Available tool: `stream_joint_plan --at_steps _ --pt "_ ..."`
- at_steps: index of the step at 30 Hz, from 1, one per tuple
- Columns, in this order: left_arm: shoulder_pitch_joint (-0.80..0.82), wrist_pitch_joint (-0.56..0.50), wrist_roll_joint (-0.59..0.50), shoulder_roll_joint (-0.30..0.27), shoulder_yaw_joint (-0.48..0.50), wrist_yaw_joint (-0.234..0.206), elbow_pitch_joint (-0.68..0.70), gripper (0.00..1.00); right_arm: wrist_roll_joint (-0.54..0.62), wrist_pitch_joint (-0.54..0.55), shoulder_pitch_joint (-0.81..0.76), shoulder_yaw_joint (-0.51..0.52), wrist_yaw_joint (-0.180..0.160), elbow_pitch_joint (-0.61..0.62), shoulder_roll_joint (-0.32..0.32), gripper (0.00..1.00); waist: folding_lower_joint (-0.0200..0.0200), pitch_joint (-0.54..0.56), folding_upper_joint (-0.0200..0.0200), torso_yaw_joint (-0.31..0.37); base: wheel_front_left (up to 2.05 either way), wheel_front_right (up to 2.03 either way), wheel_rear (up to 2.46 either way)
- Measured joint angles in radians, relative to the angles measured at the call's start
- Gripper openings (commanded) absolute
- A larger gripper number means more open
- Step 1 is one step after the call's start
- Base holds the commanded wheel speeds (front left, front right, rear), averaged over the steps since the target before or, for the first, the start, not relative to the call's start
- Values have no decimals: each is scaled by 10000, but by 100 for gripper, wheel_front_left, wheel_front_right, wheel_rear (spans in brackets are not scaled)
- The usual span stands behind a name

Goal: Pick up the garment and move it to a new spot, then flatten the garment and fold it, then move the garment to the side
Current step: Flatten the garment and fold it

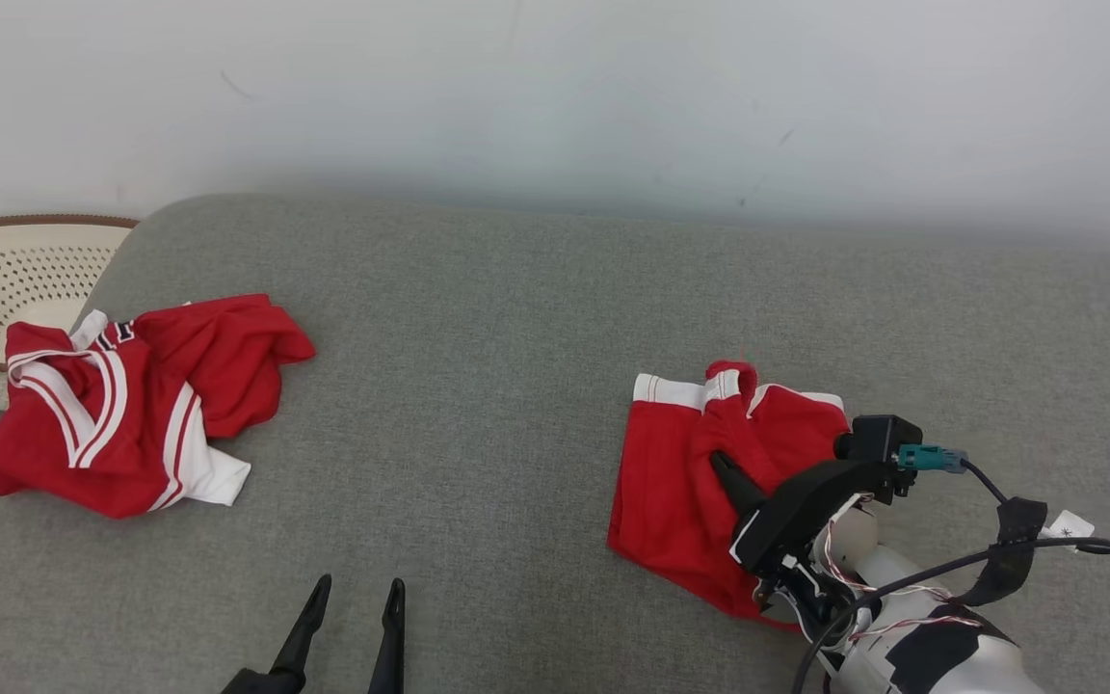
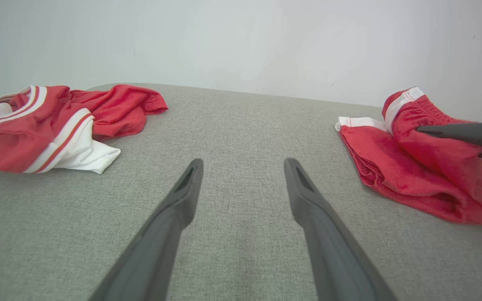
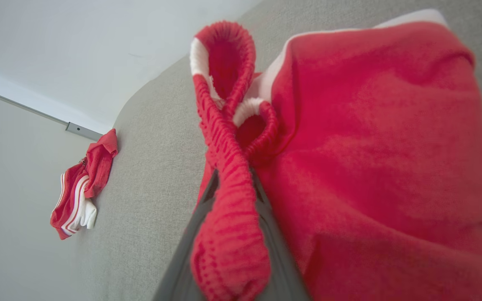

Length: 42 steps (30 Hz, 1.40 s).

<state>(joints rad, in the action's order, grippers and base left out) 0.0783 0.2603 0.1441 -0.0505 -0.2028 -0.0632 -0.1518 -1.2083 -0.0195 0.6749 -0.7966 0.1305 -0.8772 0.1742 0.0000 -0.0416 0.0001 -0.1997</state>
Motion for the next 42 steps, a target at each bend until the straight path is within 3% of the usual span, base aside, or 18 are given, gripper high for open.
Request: stream_joint_plan --at_steps 2,3,4,5,10,18,25,32,42 --pt "0 0 10 2 0 0 -35 100 -94 -92 64 -69 0 -136 -65 0 0 -5 0 -73 0 0 0" --pt "1 0 10 0 8 0 -50 100 -140 -125 97 -113 0 -182 -94 18 0 -2 0 -101 0 0 0" --pt "1 0 10 0 8 -2 -58 100 -165 -165 119 -161 0 -209 -107 42 0 2 0 -119 0 0 0" --pt "1 0 10 0 8 -2 -59 100 -165 -219 128 -228 0 -224 -119 100 1 13 0 -128 0 0 0" --pt "-13 0 12 0 100 -19 -69 100 -140 -738 151 -568 0 19 63 100 0 99 0 -71 0 0 0" --pt "-183 2 25 2 301 -88 6 100 -35 -1833 70 -991 0 1045 1007 100 0 277 0 267 0 0 0" --pt "-368 0 -61 2 579 -104 167 100 382 -2245 -33 -1026 0 819 1705 100 0 369 0 606 0 0 0" --pt "-436 0 -203 -27 961 -178 307 100 470 -2257 -116 -1072 0 339 1889 100 -2 421 0 786 0 0 0" --pt "-503 0 -318 -40 1149 -100 384 100 290 -1710 -337 -1455 0 -353 1473 100 -2 379 0 707 0 0 0"
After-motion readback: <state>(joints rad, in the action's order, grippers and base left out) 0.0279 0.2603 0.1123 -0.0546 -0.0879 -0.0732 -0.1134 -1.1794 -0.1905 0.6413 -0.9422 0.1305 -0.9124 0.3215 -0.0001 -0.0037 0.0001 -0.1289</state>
